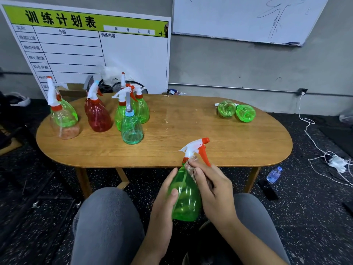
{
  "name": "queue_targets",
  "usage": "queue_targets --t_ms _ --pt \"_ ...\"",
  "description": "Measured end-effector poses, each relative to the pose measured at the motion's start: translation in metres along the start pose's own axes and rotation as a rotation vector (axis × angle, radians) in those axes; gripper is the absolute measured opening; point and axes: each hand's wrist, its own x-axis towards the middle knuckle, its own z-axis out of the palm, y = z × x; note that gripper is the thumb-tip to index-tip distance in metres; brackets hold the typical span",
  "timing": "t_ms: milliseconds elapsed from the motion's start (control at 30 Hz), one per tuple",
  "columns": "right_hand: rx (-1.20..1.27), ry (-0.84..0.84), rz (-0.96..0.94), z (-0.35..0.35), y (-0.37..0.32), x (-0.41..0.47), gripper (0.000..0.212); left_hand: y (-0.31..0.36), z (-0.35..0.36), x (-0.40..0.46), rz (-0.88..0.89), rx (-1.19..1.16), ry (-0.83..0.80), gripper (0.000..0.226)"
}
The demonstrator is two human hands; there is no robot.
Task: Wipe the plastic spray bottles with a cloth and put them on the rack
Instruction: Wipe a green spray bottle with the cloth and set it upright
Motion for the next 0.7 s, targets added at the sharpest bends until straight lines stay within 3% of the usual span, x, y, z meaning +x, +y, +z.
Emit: queue_targets --t_ms 200,400,500,567,700 --pt "-0.048 -0.102 -0.084 0.007 -0.005 -0.003 0.029 -0.004 -0.003 0.0 0.019 -0.001 0.061 0.049" --pt "-0.19 -0.333 -0.522 -0.012 0.002 -0.03 0.024 -0.001 -0.002 -0.002 0.013 -0.048 0.067 0.051" --pt "-0.254 -0.337 -0.626 -0.017 0.006 -0.026 0.026 0.0 -0.001 -0.001 0.014 -0.036 0.072 0.052" --pt "-0.245 -0.278 -0.555 -0.014 0.007 -0.016 0.025 -0.001 0.0 0.0 0.018 -0.015 0.092 0.051" --pt "-0.157 -0.115 -0.214 0.0 0.008 0.004 0.032 0.0 0.0 0.001 0.017 0.019 0.097 0.051"
